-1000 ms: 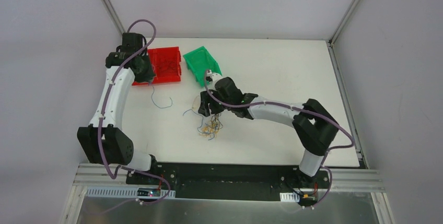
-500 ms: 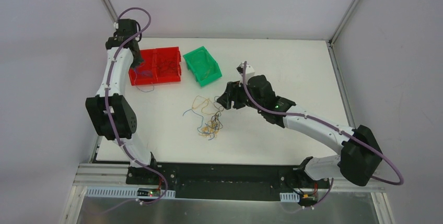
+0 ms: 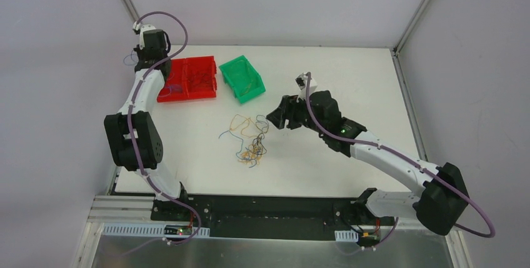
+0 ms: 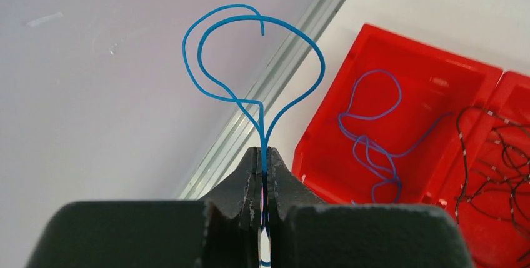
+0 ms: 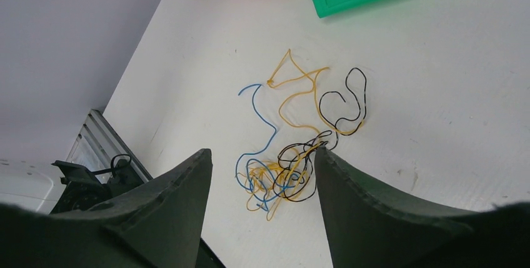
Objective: Untangle the cables
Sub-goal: Place the cable in the bin.
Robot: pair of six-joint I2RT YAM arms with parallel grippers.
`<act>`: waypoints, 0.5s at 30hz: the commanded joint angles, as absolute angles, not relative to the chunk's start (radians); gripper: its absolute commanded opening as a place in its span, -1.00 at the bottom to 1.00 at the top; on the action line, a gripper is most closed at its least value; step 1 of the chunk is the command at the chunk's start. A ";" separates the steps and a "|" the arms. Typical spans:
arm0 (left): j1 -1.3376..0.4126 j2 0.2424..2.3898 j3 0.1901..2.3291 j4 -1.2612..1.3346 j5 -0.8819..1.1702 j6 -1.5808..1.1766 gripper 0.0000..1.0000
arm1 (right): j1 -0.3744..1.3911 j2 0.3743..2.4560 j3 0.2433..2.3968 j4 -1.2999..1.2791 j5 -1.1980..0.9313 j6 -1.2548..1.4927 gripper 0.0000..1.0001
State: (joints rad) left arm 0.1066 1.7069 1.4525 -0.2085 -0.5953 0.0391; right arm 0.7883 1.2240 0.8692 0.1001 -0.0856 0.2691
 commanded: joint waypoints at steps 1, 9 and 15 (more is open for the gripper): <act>0.110 1.702 1.413 0.013 -0.626 0.059 -1.00 | 0.778 1.143 0.854 0.096 -0.074 0.281 0.29; 0.110 1.771 1.323 0.287 -0.641 0.121 -1.00 | 0.744 1.050 0.809 0.044 -0.064 0.286 0.29; 0.110 1.844 1.309 0.317 -0.624 0.084 -1.00 | 0.730 1.037 0.814 0.032 -0.075 0.293 0.28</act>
